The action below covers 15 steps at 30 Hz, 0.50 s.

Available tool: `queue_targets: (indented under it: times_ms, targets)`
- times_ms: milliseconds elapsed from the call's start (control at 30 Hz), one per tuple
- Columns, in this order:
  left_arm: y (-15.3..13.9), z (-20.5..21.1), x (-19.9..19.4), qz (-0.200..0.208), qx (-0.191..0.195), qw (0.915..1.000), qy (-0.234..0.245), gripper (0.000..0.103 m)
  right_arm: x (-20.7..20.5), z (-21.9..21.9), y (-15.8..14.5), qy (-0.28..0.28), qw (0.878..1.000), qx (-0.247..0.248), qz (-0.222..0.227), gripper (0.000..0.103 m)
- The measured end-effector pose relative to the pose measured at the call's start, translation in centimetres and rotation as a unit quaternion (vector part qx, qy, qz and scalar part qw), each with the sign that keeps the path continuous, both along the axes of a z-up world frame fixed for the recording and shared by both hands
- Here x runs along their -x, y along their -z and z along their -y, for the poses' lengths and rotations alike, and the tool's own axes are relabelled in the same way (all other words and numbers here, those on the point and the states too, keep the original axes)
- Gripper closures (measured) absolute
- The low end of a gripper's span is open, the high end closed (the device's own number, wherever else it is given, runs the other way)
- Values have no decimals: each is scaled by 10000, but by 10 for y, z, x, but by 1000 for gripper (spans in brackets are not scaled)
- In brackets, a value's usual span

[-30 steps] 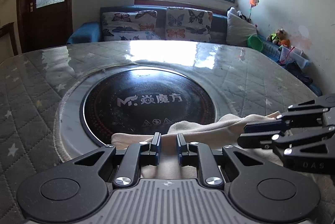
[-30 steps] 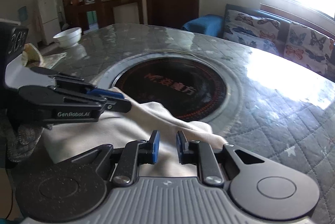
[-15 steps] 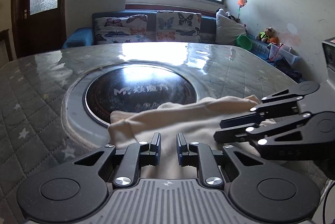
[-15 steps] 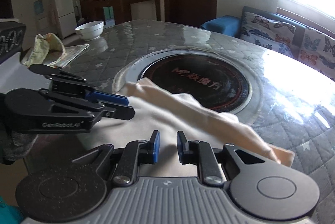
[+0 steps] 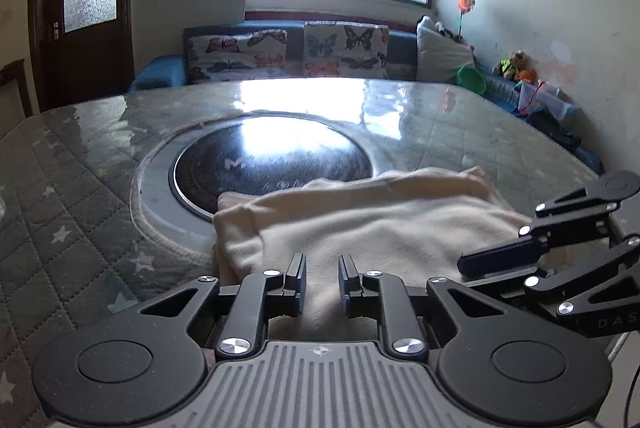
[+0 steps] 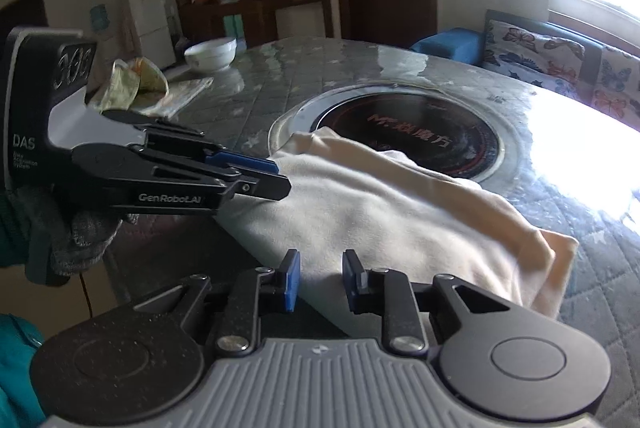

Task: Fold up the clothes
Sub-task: 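Lay the folded hem down and open both grippers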

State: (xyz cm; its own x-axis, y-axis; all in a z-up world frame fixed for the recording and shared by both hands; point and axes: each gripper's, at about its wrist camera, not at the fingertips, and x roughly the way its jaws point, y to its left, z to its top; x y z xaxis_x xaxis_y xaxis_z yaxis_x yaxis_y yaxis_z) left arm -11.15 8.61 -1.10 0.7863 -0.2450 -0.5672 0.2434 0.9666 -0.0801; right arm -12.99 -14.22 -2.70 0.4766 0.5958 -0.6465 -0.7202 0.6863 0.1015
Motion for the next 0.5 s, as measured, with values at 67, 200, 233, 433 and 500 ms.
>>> queue_targets:
  times_ms: [67, 200, 233, 433, 500]
  targets:
    - [-5, 4, 3, 106, 47, 9999, 85, 82, 2, 8, -3, 140, 9998, -106, 13, 78]
    - [-4, 16, 4, 129, 95, 9994, 296, 81, 4, 24, -3, 460, 9988, -150, -7, 77]
    - [-2, 19, 4, 107, 89, 9993, 342, 81, 4, 27, -2, 500, 9986, -149, -12, 77]
    - [13, 24, 6, -97, -12, 9990, 439, 81, 10, 49, 7, 845, 9963, -92, -150, 76]
    - [16, 22, 6, -148, -10, 9990, 418, 81, 10, 55, 11, 898, 9956, -110, -243, 76]
